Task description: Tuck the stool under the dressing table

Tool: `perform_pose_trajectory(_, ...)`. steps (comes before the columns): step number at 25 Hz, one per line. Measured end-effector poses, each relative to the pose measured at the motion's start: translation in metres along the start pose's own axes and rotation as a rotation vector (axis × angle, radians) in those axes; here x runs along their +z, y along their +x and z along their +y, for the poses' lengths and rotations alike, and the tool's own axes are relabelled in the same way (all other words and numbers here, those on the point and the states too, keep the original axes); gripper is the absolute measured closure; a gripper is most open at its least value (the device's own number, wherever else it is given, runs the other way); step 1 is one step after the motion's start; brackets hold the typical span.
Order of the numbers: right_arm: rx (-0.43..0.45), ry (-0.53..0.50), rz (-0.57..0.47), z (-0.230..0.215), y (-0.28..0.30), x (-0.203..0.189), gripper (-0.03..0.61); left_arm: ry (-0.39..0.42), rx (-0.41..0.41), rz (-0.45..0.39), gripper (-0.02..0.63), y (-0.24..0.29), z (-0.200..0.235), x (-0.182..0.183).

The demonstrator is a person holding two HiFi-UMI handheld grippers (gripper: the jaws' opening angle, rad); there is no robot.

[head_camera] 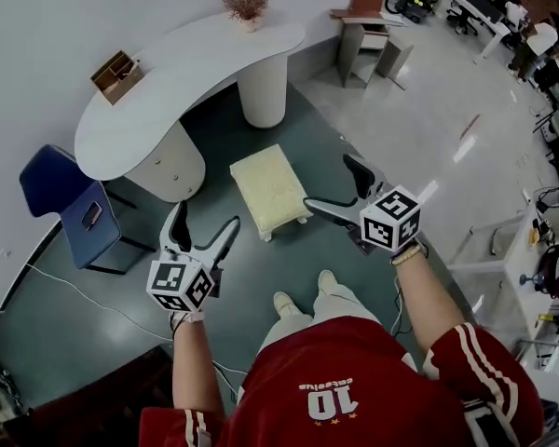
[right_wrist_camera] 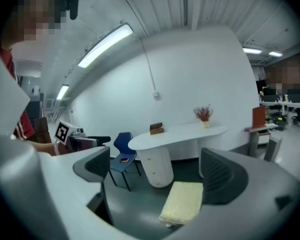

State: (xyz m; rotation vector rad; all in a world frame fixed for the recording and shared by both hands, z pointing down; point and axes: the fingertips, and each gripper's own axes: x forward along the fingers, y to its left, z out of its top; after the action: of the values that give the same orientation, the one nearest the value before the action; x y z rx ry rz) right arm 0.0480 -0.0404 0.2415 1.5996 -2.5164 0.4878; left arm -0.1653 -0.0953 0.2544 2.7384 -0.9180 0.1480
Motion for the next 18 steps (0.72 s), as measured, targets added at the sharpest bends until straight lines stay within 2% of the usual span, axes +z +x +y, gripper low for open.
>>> perform_pose_trajectory(5,-0.053,0.114,0.126,-0.023,0.016,-0.092,0.029,-0.115,-0.017,0.138,0.101,0.013,0.02,-0.096)
perform_pose_trajectory(9,-0.07,0.191,0.236,-0.034,0.023,-0.159,0.038,-0.173,-0.004,0.224,0.1,0.013,0.029,-0.156)
perform_pose_trajectory(18,-0.089,0.26,0.375,-0.08,0.061,-0.256,0.048,-0.301,0.026,0.28,0.098,0.061,0.055,-0.263)
